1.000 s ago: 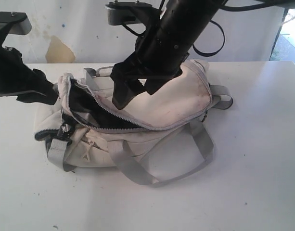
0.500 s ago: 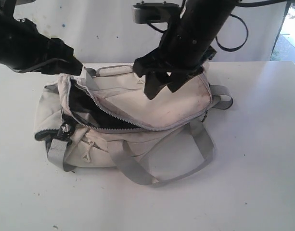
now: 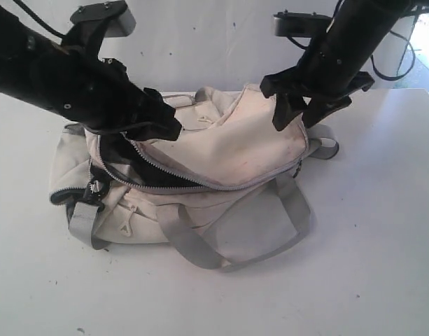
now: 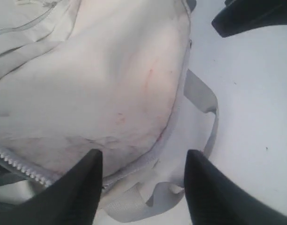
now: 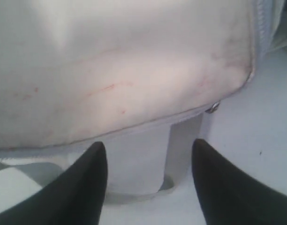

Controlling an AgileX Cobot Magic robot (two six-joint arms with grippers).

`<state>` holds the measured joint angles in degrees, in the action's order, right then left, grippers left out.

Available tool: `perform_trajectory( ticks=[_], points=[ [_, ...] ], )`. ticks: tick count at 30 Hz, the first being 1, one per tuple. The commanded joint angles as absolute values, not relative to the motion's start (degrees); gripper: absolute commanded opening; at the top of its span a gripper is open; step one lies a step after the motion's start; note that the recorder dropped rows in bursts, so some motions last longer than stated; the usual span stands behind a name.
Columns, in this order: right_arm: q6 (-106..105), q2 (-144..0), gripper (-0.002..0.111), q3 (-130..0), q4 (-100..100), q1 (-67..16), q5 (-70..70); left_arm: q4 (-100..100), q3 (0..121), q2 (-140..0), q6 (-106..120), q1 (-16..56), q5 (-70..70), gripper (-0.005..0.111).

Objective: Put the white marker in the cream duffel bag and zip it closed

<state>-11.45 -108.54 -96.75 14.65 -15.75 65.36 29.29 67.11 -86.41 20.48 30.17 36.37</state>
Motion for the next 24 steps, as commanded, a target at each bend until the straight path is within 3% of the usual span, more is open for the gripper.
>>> perform_trajectory(
  ticks=[1, 3, 5, 8, 10, 11, 24],
  points=[
    [-16.62, -110.77, 0.051, -96.6, 14.44, -14.16, 54.81, 15.54, 67.36, -86.73, 1.1, 29.78, 29.58, 0.063],
    [-19.35, -111.51, 0.051, -96.6, 14.28, -14.16, 48.33, 8.44, 67.36, -86.73, -6.54, 29.08, 29.4, 0.083],
    [-19.35, -112.13, 0.051, -96.6, 13.99, -14.16, 44.26, 5.36, 67.36, -87.25, -11.01, 28.01, 30.18, 0.09],
    [-18.71, -114.15, 0.055, -96.6, 12.98, -14.13, 38.92, 0.0, 67.36, -88.5, -17.89, 24.59, 32.99, 0.091],
    [-15.87, -115.83, 0.073, -96.6, 12.98, -14.03, 38.11, 0.0, 67.36, -89.46, -20.22, 21.32, 32.89, 0.091],
    [-15.86, -116.36, 0.076, -96.6, 12.87, -14.03, 38.11, 0.0, 67.36, -89.87, -20.55, 20.38, 32.41, 0.091],
    [-15.86, -120.34, 0.077, -96.6, 8.08, -14.03, 35.63, 10.93, 67.47, -98.0, -20.58, 18.44, 28.33, 0.091]
  ],
)
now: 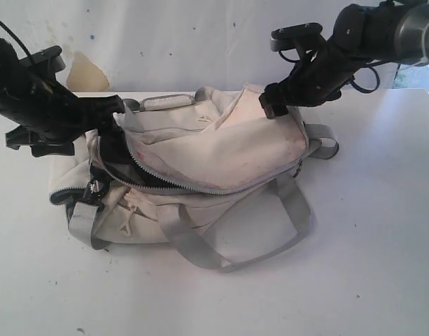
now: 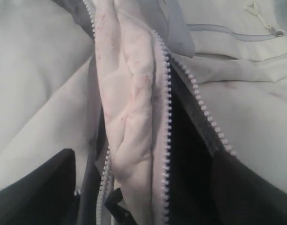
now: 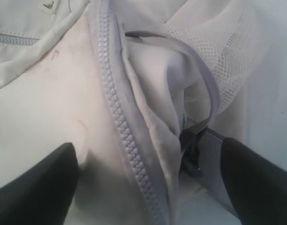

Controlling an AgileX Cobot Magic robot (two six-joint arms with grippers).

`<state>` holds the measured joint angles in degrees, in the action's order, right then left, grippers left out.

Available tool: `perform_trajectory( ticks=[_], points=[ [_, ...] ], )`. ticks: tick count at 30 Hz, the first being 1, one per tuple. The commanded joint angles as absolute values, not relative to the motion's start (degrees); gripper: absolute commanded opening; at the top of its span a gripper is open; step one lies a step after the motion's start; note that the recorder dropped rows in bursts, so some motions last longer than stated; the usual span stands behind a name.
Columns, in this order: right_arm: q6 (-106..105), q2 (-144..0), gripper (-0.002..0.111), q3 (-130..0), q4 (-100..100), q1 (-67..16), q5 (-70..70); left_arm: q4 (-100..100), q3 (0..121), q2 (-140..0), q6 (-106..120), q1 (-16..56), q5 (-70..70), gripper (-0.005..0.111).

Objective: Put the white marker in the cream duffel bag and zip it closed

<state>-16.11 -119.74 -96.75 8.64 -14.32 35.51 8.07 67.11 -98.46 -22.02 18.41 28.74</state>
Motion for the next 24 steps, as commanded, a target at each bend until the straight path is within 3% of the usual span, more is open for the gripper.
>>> perform_trajectory(
  ticks=[1, 7, 10, 24],
  points=[
    [-15.86, -120.55, 0.077, -96.6, 7.77, -14.03, 35.75, 10.93, 67.47, -97.74, -20.55, 18.44, 28.75, 0.091],
    [-15.86, -120.65, 0.076, -96.6, 6.75, -13.3, 35.49, 10.66, 72.0, -96.29, -19.33, 18.4, 34.56, 0.091],
    [-15.86, -120.65, 0.071, -96.6, 6.75, -13.15, 35.9, 12.13, 73.76, -96.29, -19.33, 18.4, 35.74, 0.091],
    [-15.86, -120.65, 0.0, -96.6, 10.37, -13.15, 37.46, 16.08, 73.74, -102.46, -19.33, 18.4, 34.47, 0.091]
  ],
)
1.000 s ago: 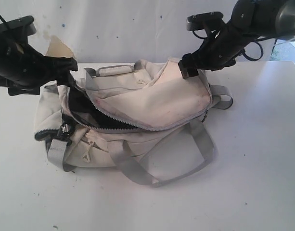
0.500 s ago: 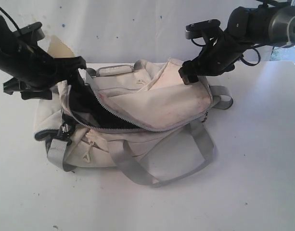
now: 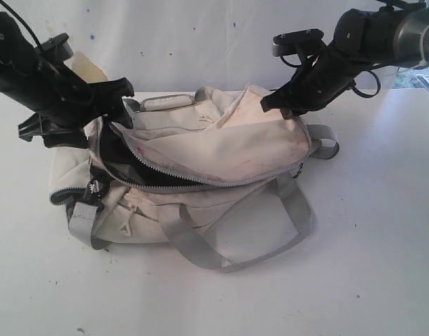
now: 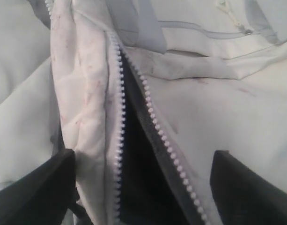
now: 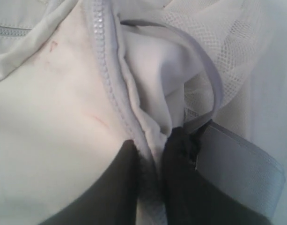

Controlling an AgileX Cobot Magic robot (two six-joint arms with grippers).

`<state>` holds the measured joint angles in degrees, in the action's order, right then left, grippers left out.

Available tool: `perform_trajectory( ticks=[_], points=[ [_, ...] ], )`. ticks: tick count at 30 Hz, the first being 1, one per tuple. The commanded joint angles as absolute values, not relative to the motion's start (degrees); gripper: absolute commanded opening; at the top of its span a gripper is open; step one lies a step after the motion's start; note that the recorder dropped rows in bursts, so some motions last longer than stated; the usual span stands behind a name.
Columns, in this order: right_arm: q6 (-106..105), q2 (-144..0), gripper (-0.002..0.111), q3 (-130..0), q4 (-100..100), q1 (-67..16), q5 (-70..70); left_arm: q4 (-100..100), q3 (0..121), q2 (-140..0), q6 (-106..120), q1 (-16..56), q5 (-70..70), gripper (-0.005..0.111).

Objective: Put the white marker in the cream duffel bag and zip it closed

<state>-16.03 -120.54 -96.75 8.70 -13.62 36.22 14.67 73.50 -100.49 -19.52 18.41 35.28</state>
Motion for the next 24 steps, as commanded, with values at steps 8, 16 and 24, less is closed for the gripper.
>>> perform_trajectory(
  ticks=[8, 16, 24],
  points=[
    [-15.86, -119.97, 0.0, -96.6, 14.5, -13.15, 41.28, 16.2, 73.74, -103.88, -19.33, 18.4, 30.98, 0.069],
    [-9.4, -115.04, 0.0, -96.6, 14.5, -13.15, 44.62, 14.94, 74.93, -103.88, -13.1, 16.23, 32.84, 0.001],
    [10.64, -111.88, 0.0, -96.6, 4.89, -13.15, 50.36, 15.05, 81.98, -104.11, -9.2, 10.84, 36.27, 0.001]
  ],
)
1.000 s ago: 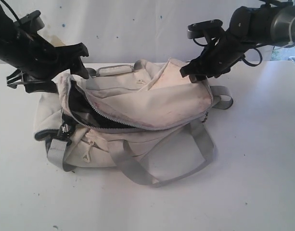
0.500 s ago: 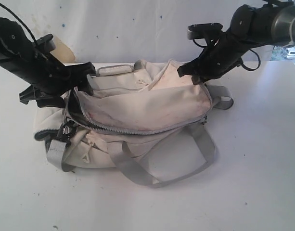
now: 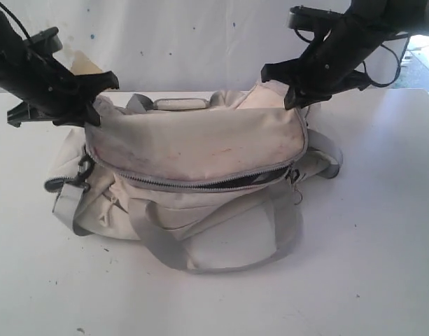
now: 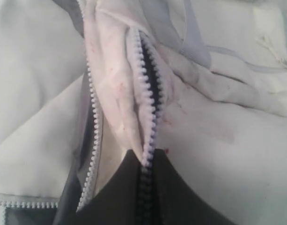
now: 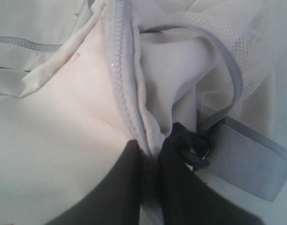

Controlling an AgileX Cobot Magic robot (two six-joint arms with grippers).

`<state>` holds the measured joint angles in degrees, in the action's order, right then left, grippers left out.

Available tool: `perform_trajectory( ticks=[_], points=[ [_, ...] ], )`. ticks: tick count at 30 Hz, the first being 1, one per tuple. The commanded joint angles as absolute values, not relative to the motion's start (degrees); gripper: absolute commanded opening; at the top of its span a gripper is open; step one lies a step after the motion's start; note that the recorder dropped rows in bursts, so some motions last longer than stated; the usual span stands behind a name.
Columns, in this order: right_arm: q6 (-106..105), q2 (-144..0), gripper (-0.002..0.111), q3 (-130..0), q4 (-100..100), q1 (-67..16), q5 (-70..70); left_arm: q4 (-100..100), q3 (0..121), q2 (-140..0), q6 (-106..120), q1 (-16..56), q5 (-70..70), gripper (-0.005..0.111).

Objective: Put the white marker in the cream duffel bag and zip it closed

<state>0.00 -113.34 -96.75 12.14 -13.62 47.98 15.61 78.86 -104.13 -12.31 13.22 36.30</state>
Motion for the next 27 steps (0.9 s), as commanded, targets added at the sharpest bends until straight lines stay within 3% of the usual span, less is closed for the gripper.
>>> perform_trajectory(
  ticks=[1, 10, 13, 18, 20, 27],
  points=[
    [13.68, -111.88, 0.0, -96.6, 2.57, -13.15, 50.96, 15.31, 82.8, -104.26, -8.12, 10.24, 36.32, 0.001],
    [22.59, -111.88, 0.0, -96.6, -2.17, -13.15, 50.84, 15.81, 86.77, -104.67, 3.45, 8.8, 39.77, 0.005],
    [22.26, -111.88, 0.0, -96.6, -1.93, -13.15, 51.78, 14.13, 86.87, -104.67, 4.54, 8.69, 41.07, 0.024],
    [22.26, -111.88, 0.0, -96.6, -0.32, -13.15, 51.85, 13.75, 86.98, -104.56, 3.91, 8.69, 43.35, 0.067],
    [22.26, -111.88, 0.0, -96.6, 0.68, -13.15, 51.74, 13.75, 87.35, -104.16, 3.9, 8.69, 44.87, 0.074],
    [20.66, -111.88, 0.0, -96.6, 5.56, -13.15, 50.71, 26.47, 88.12, -98.62, 6.91, 8.69, 50.11, 0.068]
  ],
)
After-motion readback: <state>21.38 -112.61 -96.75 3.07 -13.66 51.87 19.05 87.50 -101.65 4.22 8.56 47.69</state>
